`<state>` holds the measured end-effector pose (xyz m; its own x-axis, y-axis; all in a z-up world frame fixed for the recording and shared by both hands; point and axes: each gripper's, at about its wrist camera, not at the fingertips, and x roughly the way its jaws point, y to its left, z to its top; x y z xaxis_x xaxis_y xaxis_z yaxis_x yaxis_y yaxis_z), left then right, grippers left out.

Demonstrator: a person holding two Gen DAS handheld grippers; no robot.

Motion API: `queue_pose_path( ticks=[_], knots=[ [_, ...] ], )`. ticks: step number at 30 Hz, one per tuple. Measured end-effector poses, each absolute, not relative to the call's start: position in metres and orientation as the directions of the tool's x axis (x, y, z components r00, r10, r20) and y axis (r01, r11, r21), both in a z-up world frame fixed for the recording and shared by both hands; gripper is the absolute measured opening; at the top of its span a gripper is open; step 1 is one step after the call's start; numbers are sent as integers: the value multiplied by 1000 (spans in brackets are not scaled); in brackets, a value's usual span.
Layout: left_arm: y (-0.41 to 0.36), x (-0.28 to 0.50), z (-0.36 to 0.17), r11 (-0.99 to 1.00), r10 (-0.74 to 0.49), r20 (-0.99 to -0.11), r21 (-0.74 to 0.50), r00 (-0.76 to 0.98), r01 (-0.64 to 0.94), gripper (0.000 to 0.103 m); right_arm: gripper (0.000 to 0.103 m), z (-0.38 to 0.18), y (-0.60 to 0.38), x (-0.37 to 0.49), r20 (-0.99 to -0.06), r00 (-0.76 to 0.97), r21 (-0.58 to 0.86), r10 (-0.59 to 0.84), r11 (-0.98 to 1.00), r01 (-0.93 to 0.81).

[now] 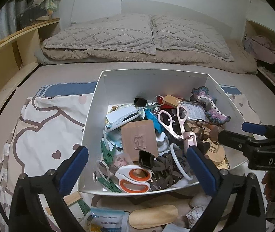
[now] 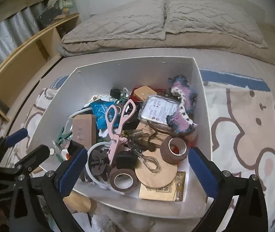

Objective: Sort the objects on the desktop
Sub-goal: 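Lift both open tools up and away from the white box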

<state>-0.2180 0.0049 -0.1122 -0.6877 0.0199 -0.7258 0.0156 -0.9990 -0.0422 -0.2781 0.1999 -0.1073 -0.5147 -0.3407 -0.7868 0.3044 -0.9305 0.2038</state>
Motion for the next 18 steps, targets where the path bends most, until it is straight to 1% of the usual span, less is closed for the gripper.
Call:
queue_pose_path(
  ticks=[6, 18],
  knots=[
    [1, -216, -108, -998, 19, -728, -57, -685, 32, 102, 103, -102, 207, -273, -778, -552, 167, -300, -946, 279],
    [0, -207, -100, -998, 12, -726, -51, -687, 37, 102, 103, -85, 216, -250, -731, -614, 161, -298, -950, 269]
  ],
)
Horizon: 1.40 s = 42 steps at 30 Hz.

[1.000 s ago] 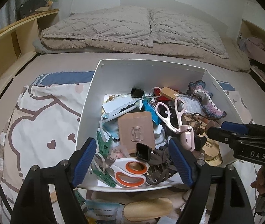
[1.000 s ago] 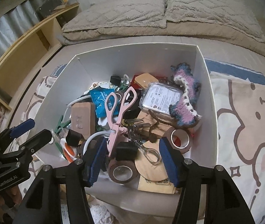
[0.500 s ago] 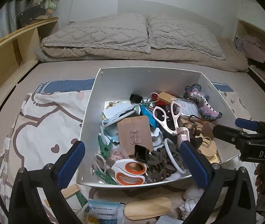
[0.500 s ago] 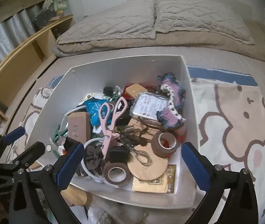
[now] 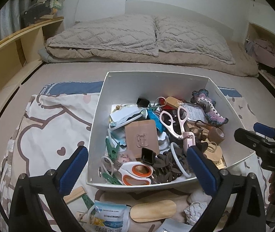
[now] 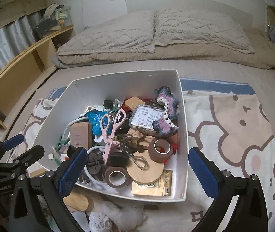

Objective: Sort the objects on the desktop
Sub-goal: 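Lift both open tools up and away from the white box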

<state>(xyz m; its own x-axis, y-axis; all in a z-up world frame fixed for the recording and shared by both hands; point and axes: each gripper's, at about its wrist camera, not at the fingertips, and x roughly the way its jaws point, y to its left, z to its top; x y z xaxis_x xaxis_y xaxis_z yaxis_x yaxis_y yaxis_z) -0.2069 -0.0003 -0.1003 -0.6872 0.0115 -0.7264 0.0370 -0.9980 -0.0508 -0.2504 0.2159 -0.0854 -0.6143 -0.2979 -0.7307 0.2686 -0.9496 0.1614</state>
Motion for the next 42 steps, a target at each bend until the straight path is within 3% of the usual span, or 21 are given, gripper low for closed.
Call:
queue_pose_path(
  ticks=[19, 42],
  knots=[
    [-7, -177, -59, -999, 27, -654, -45, -756, 3, 102, 103, -41, 229, -197, -582, -751, 75, -313, -940, 334],
    [-64, -104, -26, -999, 35, -538, -15, -842, -32, 102, 103, -9, 255, -121, -485, -791, 39, -373, -913, 407]
  ],
)
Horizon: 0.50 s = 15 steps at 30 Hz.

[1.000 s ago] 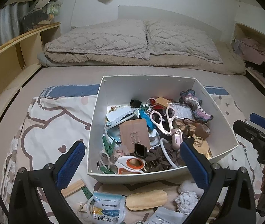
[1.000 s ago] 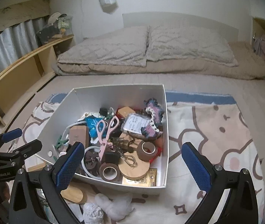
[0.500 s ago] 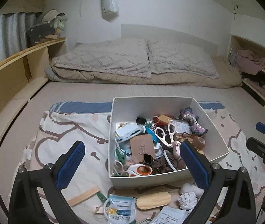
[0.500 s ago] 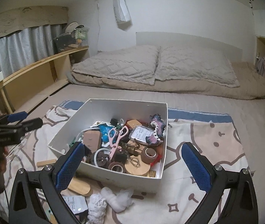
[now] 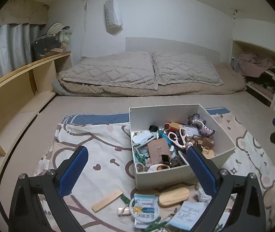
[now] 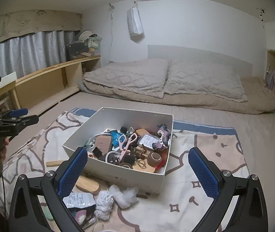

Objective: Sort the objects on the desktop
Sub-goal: 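Lift both open tools up and away from the white box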

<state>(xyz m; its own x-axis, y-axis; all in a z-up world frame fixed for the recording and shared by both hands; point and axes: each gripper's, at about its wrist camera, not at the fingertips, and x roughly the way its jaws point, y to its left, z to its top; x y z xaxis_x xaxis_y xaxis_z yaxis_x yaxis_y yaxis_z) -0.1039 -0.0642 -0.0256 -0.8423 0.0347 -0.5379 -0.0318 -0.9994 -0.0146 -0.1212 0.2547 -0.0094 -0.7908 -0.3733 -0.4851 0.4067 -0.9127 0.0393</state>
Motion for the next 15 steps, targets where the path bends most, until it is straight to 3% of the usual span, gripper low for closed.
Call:
queue_pose_path(
  ticks=[9, 15],
  knots=[
    [-71, -73, -32, -998, 45, -482, 10, -875, -57, 102, 103, -25, 272, -93, -482, -800, 28, -358, -919, 394],
    [-65, -61, -30, -995, 85, -458, 7, -885, -99, 102, 103, -43, 276, -82, -527, -778, 20, -342, -920, 391]
  ],
)
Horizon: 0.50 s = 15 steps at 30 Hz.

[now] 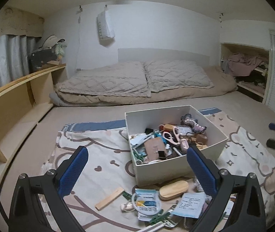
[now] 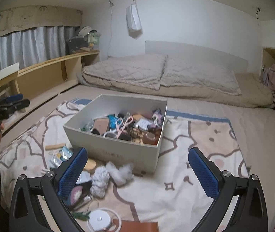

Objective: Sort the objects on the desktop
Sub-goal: 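Lift both open tools up and away from the white box, then move the right tool over the white plastic ring while the left tool moves toward a green clothespin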

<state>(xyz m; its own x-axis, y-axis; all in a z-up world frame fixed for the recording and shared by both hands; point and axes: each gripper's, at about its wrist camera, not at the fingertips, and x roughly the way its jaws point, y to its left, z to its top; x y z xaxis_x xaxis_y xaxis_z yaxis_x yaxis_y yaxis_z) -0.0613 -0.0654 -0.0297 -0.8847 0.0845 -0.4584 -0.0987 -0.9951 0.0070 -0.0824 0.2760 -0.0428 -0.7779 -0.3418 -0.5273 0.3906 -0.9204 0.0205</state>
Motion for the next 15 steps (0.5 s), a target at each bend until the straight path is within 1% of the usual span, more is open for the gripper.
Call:
queue_pose_path(
  ticks=[8, 10, 15],
  knots=[
    [-63, -56, -38, -992, 117, -486, -8, -866, -129, 103, 103, -74, 271, -71, -597, -733, -33, -326, -903, 428],
    [-64, -57, -43, -991, 120, -503, -12, -856, -132, 103, 103, -82, 268, -70, -612, -719, -39, -329, -896, 443],
    [-70, -58, -59, -991, 117, -545, -6, -830, -136, 103, 103, -116, 262, -69, -682, -656, -54, -324, -872, 486]
  ],
)
